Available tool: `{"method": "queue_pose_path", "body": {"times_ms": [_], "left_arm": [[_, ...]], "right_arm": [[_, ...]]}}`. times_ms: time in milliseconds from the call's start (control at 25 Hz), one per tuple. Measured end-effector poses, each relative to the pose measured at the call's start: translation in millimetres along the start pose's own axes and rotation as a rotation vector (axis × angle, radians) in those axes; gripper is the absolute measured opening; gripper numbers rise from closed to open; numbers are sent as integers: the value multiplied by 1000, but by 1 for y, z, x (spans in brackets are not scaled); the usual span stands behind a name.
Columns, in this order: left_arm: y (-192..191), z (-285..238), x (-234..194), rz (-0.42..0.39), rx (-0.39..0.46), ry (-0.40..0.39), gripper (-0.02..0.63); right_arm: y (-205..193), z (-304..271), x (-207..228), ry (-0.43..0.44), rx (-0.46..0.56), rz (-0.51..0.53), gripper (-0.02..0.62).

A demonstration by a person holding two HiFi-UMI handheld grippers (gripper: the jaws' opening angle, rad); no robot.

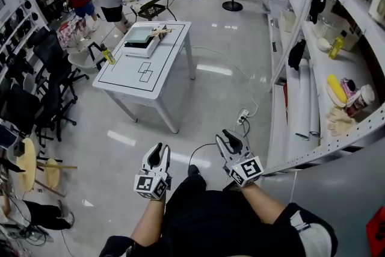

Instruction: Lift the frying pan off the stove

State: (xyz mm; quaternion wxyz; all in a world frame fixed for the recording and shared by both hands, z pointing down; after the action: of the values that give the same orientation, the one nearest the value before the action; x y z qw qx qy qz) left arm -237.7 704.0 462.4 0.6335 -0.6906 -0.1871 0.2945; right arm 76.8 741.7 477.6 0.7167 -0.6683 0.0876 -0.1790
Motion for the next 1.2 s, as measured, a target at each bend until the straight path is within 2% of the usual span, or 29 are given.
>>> {"method": "queue_pose_path", "body": {"times_ms": [200, 360, 680, 920, 1200], "left_arm": [[-8, -39, -19, 1, 7, -28, 98], [-6, -84, -42, 31, 23, -44, 98], [21, -184, -106, 48, 54, -54, 98], [33, -264, -155, 43, 67, -70, 98], [24, -323, -202, 92, 59, -65, 98]], "right_arm": [[-1, -27, 24, -2, 2, -6, 117], [0, -60, 46, 2, -19, -10, 104], [19, -167, 103, 14, -19, -19, 103], [26, -236, 147, -18, -13, 38, 103], [16, -287, 176, -36, -20, 30, 104]]}}
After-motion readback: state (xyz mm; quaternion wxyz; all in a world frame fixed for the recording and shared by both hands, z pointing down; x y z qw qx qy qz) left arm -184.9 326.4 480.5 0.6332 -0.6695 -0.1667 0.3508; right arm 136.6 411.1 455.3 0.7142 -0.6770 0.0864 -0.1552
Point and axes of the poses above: the fingertips, and each gripper's own axes: z backward along the fingers, x to its right, y out of its top, the point moved 10 cm from there along z, backward along the fingers, and after that the axes turned 3 degrees about -y, right-handed, at the moved point
